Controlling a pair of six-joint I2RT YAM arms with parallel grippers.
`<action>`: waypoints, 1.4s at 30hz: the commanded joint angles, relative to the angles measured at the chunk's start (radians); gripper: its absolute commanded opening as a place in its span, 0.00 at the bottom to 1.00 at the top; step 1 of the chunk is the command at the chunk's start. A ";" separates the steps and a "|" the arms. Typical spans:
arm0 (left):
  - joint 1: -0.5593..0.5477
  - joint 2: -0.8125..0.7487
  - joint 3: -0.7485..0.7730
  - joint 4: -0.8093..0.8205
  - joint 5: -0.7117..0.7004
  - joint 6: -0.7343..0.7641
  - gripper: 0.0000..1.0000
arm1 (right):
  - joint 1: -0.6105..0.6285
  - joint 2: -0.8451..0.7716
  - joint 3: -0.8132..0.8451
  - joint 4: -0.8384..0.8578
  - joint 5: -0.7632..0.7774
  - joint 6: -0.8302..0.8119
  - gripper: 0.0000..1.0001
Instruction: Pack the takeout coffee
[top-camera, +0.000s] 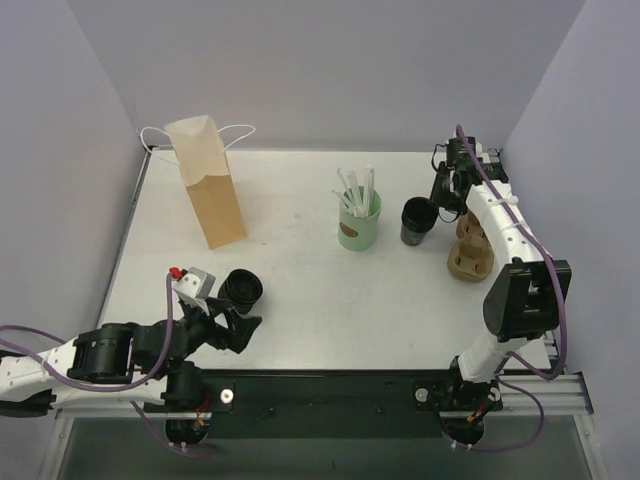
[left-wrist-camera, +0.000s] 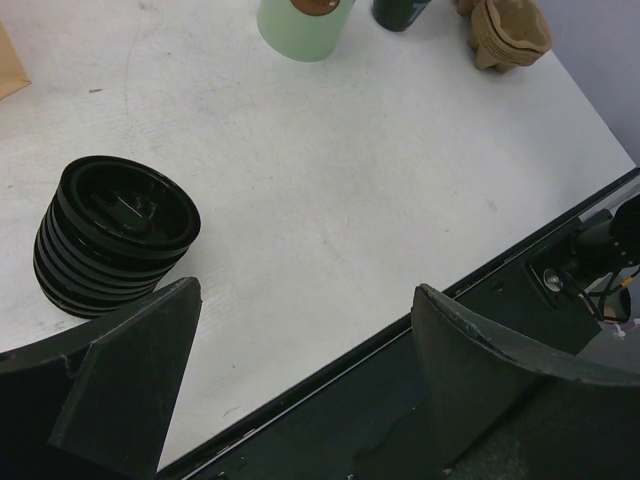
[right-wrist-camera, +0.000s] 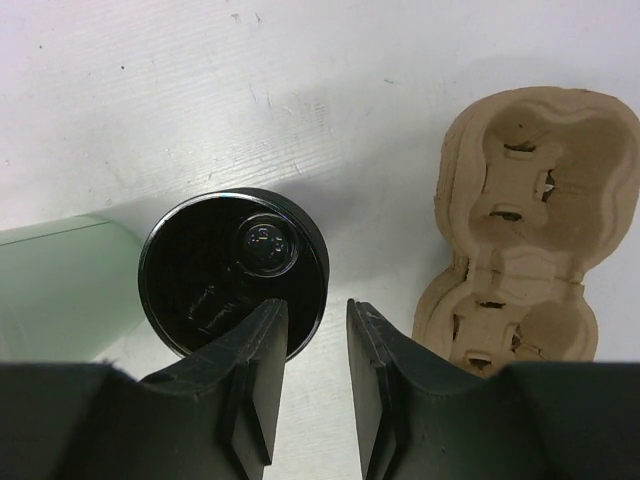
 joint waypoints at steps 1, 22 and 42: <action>-0.022 -0.032 0.015 -0.021 -0.060 -0.040 0.96 | -0.020 0.046 0.052 -0.019 -0.045 -0.031 0.31; -0.038 -0.002 0.006 -0.018 -0.096 -0.049 0.96 | -0.026 0.121 0.070 -0.017 -0.047 -0.056 0.20; -0.038 0.028 0.002 -0.006 -0.088 -0.042 0.96 | -0.026 0.089 0.078 -0.022 -0.053 -0.048 0.05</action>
